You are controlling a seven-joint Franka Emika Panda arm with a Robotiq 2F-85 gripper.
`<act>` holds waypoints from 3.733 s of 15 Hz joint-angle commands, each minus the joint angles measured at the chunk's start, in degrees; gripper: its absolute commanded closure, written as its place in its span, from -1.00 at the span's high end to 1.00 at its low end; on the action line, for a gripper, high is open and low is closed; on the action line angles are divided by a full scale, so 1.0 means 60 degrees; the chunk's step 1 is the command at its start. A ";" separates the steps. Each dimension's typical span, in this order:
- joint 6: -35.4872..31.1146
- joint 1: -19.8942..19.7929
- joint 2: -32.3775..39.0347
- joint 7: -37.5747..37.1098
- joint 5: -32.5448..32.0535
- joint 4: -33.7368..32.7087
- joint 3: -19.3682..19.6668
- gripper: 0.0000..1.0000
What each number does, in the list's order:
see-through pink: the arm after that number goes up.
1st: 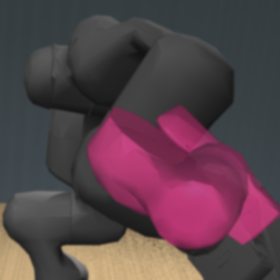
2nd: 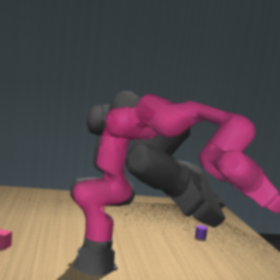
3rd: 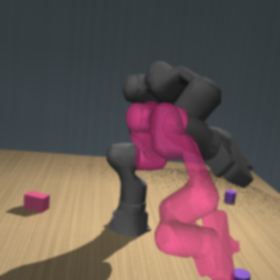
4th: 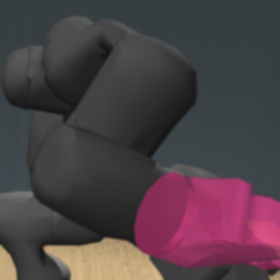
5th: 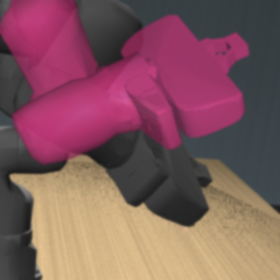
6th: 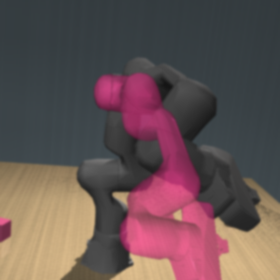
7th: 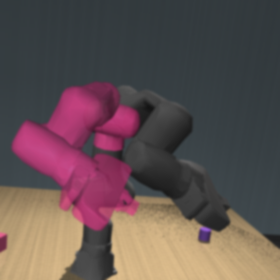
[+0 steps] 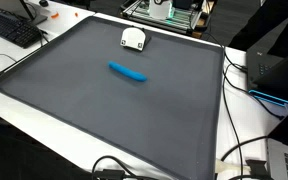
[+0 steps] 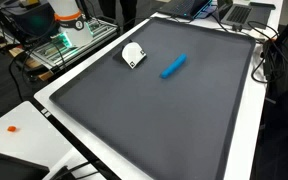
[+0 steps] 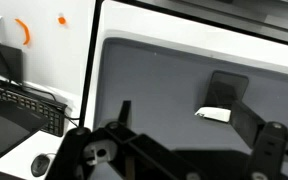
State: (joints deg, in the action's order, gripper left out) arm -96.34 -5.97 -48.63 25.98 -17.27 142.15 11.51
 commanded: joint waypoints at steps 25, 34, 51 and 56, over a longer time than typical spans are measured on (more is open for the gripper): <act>-0.1707 -0.0022 0.0958 -1.0143 0.6512 0.1817 -0.3196 1.00; -0.2704 0.0139 0.1129 -1.0781 0.6293 0.2024 -0.3324 1.00; -0.6553 0.0281 0.4483 -1.3243 0.6192 0.2533 -0.3548 1.00; -0.7685 0.0309 0.5538 -1.3470 0.6149 0.2543 -0.3396 1.00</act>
State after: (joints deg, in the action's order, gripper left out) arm -138.80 -5.19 -19.16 -52.70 20.67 157.41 -10.04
